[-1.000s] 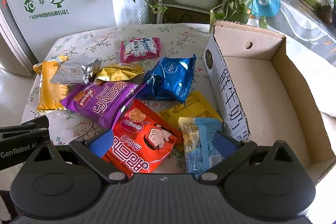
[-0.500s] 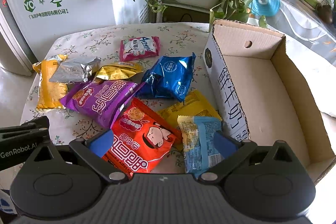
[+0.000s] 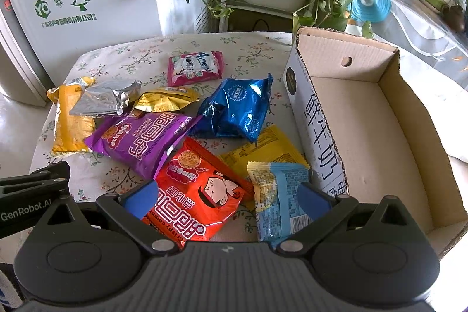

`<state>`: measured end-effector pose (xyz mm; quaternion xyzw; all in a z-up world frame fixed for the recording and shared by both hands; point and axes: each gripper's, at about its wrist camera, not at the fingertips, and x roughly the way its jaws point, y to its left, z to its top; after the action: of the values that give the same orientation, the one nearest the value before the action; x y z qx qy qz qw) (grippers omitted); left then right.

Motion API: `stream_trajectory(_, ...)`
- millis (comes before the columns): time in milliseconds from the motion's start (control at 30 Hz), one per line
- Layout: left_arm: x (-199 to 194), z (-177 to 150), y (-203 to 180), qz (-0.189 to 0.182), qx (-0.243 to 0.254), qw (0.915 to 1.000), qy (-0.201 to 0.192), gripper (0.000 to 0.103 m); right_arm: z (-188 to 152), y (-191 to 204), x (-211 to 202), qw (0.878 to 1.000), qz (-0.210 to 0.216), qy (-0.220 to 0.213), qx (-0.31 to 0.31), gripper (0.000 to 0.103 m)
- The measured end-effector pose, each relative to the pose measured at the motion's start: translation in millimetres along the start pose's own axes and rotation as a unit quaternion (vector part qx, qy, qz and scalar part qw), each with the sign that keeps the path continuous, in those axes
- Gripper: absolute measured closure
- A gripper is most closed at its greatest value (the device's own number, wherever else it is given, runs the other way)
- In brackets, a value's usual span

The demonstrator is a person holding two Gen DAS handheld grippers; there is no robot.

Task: Organize snacks
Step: 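Move right tool to the light blue pack while left tool approaches the red pack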

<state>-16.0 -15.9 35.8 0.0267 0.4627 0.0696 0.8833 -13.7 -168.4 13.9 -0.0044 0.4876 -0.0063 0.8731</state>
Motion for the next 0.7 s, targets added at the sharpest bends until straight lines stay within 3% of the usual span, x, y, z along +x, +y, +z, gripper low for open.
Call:
stream_trajectory(267, 4, -3, 3, -0.040, -0.012, 0.9991, 0.012, 0.003, 1, -29, -4, 0.996, 0.071, 0.008, 0.045, 0.000)
stream_trajectory(500, 4, -3, 16, -0.062, -0.041, 0.9971, 0.014, 0.003, -4, -60, -8, 0.984, 0.149, 0.023, 0.091, 0.000)
stream_trajectory(700, 6, -5, 16, -0.074, -0.046, 0.9960, 0.016, 0.003, -12, -79, -8, 0.972, 0.193, 0.045, 0.124, 0.000)
